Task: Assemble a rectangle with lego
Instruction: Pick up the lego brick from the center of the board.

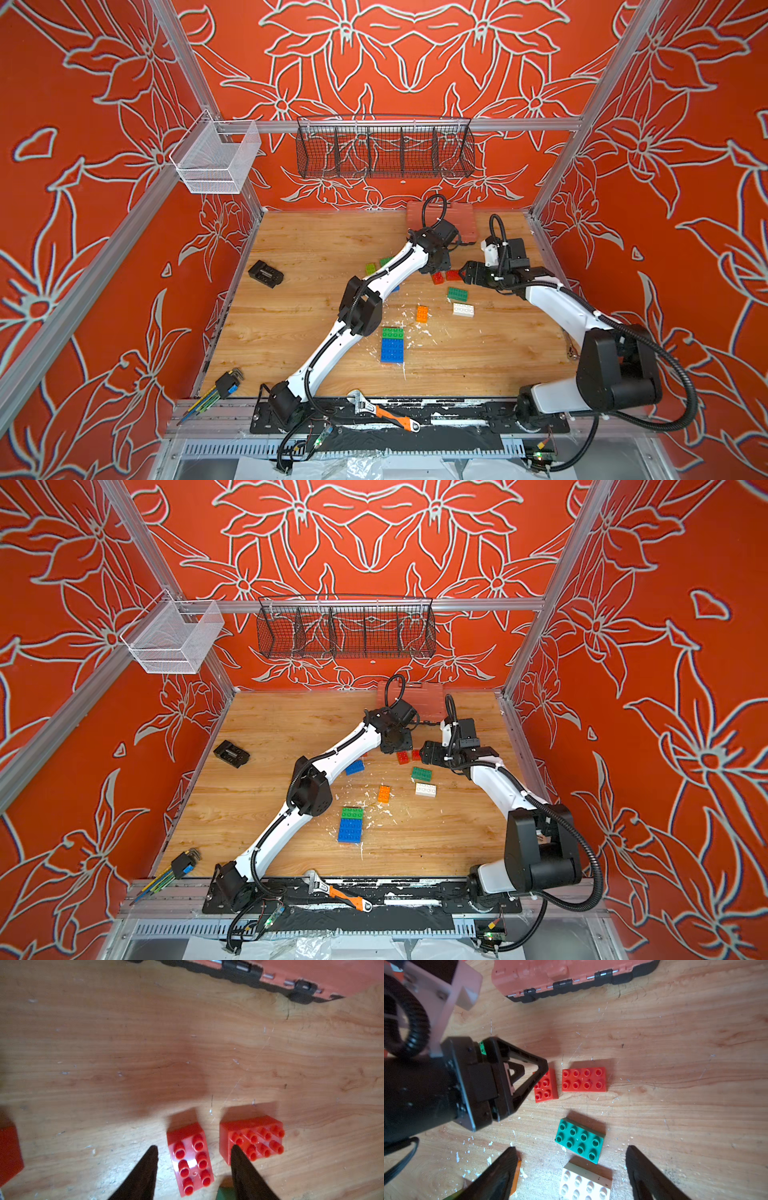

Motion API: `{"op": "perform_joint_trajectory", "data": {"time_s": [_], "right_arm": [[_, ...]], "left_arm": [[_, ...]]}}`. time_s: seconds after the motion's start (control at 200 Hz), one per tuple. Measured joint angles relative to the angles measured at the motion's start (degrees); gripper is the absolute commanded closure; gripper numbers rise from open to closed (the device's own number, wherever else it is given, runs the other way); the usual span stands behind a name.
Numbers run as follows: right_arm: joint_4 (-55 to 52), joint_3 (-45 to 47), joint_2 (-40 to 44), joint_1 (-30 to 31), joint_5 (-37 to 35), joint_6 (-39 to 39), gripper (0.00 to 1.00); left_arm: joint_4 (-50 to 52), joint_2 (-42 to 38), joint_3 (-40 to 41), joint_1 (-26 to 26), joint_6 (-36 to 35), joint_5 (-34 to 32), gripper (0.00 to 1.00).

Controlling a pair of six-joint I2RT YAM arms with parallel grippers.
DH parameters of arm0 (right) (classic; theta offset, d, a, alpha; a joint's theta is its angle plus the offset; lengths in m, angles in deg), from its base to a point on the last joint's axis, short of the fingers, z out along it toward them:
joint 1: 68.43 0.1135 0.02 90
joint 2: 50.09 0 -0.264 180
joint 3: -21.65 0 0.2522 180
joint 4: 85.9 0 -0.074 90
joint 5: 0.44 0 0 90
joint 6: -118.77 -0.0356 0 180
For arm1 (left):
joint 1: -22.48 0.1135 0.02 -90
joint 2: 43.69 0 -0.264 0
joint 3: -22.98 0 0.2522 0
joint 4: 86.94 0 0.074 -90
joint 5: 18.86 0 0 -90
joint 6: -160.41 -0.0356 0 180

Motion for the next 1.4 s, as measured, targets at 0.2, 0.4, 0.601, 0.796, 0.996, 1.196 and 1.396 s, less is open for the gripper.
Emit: {"op": "perform_joint_trajectory", "data": {"time_s": [0.2, 0.4, 0.601, 0.796, 0.996, 1.196, 1.396], "right_arm": [[0.5, 0.7, 0.0, -0.1, 0.1, 0.0, 0.16], [1.2, 0.7, 0.0, -0.1, 0.1, 0.0, 0.16], [1.4, 1.1, 0.2, -0.2, 0.1, 0.0, 0.16], [1.5, 1.8, 0.5, -0.3, 0.1, 0.0, 0.16], [1.7, 2.0, 0.5, -0.5, 0.1, 0.0, 0.17], [1.5, 2.0, 0.6, -0.6, 0.1, 0.0, 0.18], [-1.2, 2.0, 1.4, -0.5, 0.3, 0.9, 0.18]], "left_arm": [[0.2, 0.9, 0.0, -0.2, 0.2, -0.6, 0.48], [0.6, 2.3, 0.0, -0.6, 0.2, -0.5, 0.49], [1.0, 2.6, 0.0, -1.0, 0.0, -0.6, 0.56], [2.3, 2.2, 0.7, -1.4, -0.9, -0.8, 0.69], [3.0, -2.0, 7.8, -1.5, -3.1, -2.0, 0.71], [3.0, -7.7, 17.0, -1.5, -6.6, -1.8, 0.76], [0.0, -14.2, 25.9, -1.4, -10.3, -0.1, 0.79]]}}
